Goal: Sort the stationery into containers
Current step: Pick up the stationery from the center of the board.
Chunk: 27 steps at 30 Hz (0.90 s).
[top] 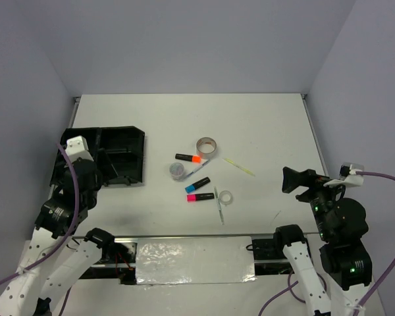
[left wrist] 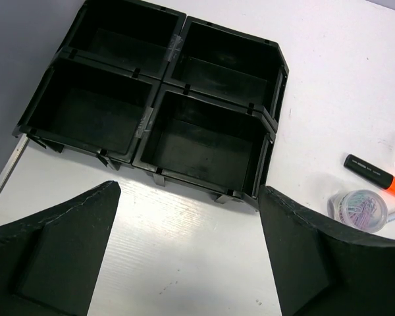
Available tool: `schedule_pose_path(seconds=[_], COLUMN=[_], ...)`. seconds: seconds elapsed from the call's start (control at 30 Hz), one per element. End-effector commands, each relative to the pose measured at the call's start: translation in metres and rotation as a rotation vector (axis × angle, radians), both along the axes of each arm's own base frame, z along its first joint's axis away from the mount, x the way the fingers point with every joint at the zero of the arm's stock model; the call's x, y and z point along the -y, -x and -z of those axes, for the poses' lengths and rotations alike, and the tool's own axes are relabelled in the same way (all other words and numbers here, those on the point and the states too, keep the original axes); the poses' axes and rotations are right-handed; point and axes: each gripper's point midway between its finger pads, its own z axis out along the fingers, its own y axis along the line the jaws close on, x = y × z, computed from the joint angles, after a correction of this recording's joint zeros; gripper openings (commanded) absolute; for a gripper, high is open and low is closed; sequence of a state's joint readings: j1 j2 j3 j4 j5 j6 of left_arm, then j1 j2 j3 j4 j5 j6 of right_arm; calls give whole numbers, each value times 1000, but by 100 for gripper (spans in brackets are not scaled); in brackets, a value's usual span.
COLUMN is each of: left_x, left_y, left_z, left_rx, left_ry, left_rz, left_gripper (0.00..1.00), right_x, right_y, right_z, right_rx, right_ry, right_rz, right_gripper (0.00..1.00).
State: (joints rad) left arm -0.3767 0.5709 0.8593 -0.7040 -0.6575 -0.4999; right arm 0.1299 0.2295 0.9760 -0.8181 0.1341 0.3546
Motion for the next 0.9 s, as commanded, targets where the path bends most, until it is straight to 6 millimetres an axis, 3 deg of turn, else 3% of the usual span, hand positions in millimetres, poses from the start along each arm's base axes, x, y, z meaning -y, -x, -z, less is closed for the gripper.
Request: schedule_pose_path(seconds=[0.0,0.2,0.3,0.4,0.47,0.53,0.6,0.63,0.7,0.73,0.8,0.87], left_x=[-4,1,13,50,82,130,152,177,198,213,226,233], left_y=[1,3,-1,-19,-41,-59,-71,-77,-86,-92,-101,-104], left_z=[-16,-28,-41,-48,-42,-26,-17,2,16,38,67,82], left_rx=[52,106,146,111,36,-35,-72,-133,-176,-231,-303,-336], left_ry=[10,19,54,130,183,251,253,235,218,196,164,138], left_rz=[-19,31,94,236,327,464,476,517,532,550,552,551], left_gripper=[99,99,99,99,99,99,99,99,99,99,99,99], right_x=[3,-14,-41,-63,-71,-74,-78,-79,-82,-82,-82,-83], right_y=[2,1,-6,-16,-25,-38,-49,-51,-57,-59,-61,-61], right_z=[-1,-3,3,21,37,45,54,57,63,65,69,73], right_rx=[-2,82,85,7,-56,-87,-119,-134,-162,-172,-180,-180], right_ry=[-9,-42,-60,-84,-104,-138,-150,-156,-160,-155,-151,-143], right_rz=[21,-72,-217,-331,-362,-362,-372,-374,-382,-380,-379,-389], right_gripper=[100,100,100,100,100,100,100,100,100,100,100,100])
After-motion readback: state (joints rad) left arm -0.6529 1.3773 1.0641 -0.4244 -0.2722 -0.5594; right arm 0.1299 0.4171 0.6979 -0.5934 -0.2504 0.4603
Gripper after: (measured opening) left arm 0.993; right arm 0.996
